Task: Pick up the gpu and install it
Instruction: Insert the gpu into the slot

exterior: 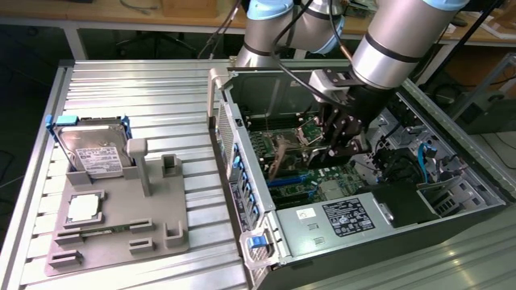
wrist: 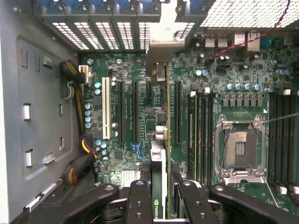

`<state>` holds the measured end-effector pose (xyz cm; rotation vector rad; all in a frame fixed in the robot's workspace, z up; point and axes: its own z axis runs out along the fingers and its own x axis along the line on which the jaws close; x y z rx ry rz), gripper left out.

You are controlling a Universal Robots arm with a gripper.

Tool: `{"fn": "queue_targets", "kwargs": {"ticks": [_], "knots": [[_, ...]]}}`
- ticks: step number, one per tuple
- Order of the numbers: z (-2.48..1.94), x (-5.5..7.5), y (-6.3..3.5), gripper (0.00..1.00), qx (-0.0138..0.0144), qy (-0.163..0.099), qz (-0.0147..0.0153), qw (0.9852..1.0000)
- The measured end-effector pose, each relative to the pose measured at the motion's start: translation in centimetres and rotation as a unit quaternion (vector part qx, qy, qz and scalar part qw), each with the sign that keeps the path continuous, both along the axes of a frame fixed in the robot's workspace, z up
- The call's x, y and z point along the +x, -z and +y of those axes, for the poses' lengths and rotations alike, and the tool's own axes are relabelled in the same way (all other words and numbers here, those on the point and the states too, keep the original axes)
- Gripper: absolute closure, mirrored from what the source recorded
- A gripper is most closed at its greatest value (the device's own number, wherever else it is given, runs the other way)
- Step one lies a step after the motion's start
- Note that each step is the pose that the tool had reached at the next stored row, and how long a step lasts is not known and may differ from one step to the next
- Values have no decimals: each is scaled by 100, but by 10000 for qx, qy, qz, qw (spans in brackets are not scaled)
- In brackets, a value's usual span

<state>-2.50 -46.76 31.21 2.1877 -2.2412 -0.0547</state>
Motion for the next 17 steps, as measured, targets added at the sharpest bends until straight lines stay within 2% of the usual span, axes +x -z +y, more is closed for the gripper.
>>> {"fn": "queue_targets", "kwargs": {"ticks": [13,17], "knots": [[26,-170,228,73,0,321,0,9995],[26,-290,280,73,-1,396,0,9992]]}}
